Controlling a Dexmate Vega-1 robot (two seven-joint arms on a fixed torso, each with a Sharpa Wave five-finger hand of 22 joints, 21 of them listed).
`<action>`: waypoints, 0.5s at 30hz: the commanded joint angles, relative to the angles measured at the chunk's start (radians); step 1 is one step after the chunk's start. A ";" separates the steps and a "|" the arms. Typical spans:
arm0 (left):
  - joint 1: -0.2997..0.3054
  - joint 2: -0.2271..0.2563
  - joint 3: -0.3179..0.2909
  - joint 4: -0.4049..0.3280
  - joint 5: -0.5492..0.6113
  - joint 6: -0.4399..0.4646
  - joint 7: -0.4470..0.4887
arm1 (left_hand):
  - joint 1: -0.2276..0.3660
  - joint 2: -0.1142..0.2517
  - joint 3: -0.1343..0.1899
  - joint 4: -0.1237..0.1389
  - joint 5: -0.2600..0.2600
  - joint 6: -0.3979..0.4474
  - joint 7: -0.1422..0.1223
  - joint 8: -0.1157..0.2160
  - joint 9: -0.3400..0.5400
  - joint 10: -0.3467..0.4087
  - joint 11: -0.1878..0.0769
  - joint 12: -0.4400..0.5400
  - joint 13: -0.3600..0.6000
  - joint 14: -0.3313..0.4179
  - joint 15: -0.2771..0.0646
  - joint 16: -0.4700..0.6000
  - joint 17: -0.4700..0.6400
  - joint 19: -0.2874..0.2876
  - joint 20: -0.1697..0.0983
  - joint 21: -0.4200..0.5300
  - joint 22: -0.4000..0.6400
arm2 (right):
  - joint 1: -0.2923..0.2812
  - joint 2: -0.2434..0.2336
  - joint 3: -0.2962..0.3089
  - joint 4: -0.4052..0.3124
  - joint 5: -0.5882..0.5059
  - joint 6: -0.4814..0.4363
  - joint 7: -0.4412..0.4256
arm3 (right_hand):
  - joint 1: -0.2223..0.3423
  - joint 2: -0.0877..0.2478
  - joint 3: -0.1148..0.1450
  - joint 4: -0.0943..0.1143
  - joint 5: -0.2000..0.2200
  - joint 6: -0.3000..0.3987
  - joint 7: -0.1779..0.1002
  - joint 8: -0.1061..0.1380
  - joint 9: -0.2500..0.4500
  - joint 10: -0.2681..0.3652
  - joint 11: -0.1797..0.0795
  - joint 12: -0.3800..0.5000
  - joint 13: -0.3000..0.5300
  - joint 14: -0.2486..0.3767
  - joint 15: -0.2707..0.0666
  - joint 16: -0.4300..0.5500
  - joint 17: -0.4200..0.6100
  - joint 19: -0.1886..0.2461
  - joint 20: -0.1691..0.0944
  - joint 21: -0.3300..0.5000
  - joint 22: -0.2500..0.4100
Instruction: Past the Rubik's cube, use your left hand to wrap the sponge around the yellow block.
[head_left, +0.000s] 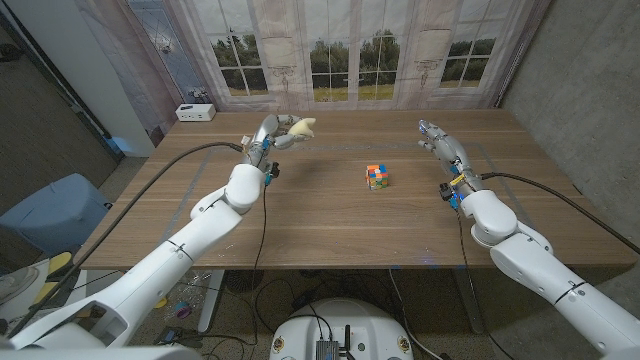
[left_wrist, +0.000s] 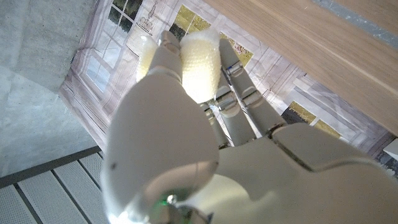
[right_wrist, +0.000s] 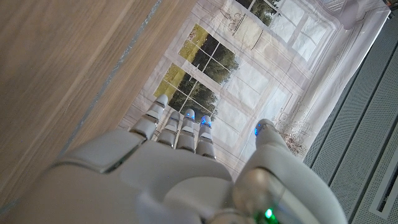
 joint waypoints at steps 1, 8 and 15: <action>0.032 -0.006 -0.061 0.032 -0.170 -0.103 -0.063 | 0.081 0.078 0.017 0.009 -0.003 0.069 0.073 0.009 0.005 0.123 0.048 -0.001 0.138 0.068 -0.059 -0.001 0.005 -0.007 -0.104 0.010 0.002 | -0.005 0.017 -0.006 -0.002 0.004 0.027 -0.003 | 0.007 0.004 0.005 -0.001 -0.002 0.009 -0.004 0.003 0.006 0.005 -0.005 0.000 0.002 0.004 0.005 0.001 0.003 0.001 0.008 0.002 0.006; 0.045 -0.003 -0.077 0.034 -0.229 -0.131 -0.091 | 0.081 0.078 0.018 0.009 -0.003 0.068 0.074 0.008 0.006 0.121 0.056 -0.004 0.140 0.069 -0.059 -0.001 0.005 -0.011 -0.103 0.018 0.000 | -0.021 0.022 -0.002 -0.014 0.003 0.042 -0.009 | 0.007 0.004 0.006 -0.001 -0.002 0.010 -0.004 0.004 0.006 0.007 -0.003 0.001 0.002 0.007 0.006 0.002 0.004 0.001 0.009 0.002 0.006; 0.064 -0.007 -0.099 0.033 -0.322 -0.159 -0.135 | 0.082 0.078 0.020 0.008 -0.004 0.064 0.073 0.006 0.007 0.124 0.055 -0.007 0.142 0.070 -0.059 -0.001 0.006 -0.015 -0.103 0.028 -0.001 | -0.044 0.027 0.008 -0.024 0.010 0.071 -0.008 | 0.008 0.004 0.007 -0.002 -0.002 0.011 -0.004 0.003 0.006 0.007 -0.002 0.000 0.002 0.010 0.008 0.003 0.004 0.001 0.009 0.003 0.006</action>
